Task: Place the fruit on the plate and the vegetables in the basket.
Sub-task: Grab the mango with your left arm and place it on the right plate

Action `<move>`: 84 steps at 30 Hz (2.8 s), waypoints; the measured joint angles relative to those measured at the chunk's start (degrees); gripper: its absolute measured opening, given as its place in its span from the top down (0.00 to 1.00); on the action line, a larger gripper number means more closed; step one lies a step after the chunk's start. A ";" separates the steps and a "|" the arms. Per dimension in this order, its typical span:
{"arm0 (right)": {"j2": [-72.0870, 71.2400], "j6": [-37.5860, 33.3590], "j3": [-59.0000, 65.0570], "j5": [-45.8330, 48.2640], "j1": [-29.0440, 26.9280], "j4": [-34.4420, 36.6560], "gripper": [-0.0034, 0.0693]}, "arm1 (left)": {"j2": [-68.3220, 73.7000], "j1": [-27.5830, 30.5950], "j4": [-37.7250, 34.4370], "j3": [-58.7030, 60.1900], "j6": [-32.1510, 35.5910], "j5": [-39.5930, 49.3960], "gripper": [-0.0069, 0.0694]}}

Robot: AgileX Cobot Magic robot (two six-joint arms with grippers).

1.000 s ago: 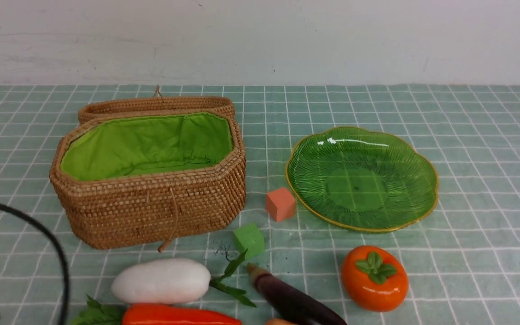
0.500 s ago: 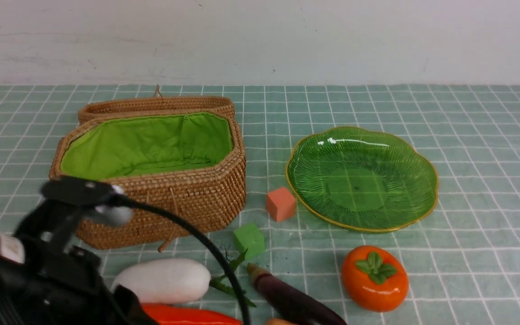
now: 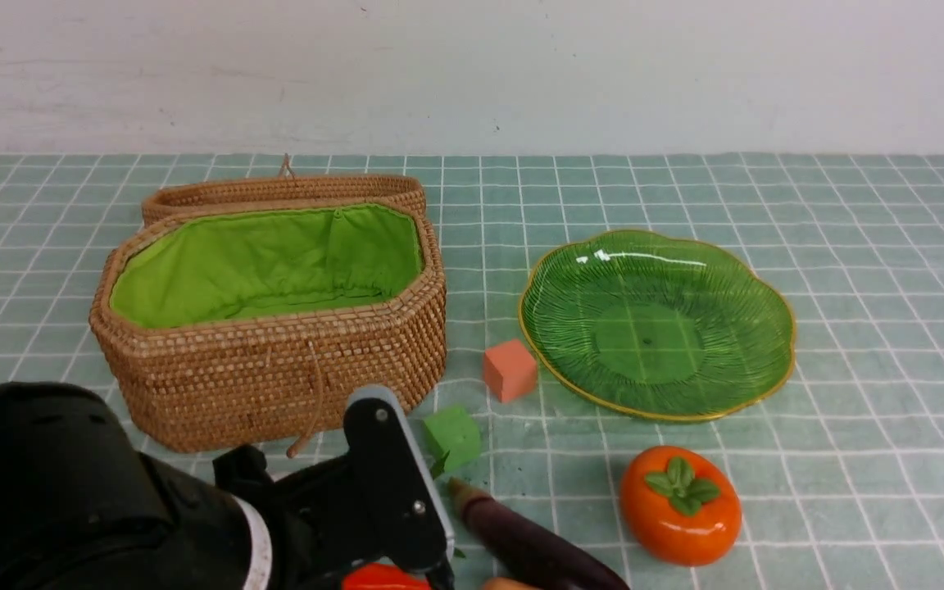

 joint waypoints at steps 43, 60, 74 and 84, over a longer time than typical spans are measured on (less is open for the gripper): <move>0.00 0.00 0.00 0.00 0.00 0.00 0.62 | 13.32 0.00 -0.62 -0.61 0.26 -0.40 0.24; 0.00 0.00 0.00 0.00 0.00 0.00 0.62 | 13.32 0.00 -0.37 -18.40 0.26 13.13 0.24; 0.00 0.00 0.00 0.00 0.00 0.00 0.62 | 27.83 5.05 -1.59 -32.97 -8.19 -24.31 0.24; 0.00 0.00 0.00 0.00 0.00 0.00 0.62 | 49.07 5.11 -3.96 -60.59 -11.06 -9.66 0.24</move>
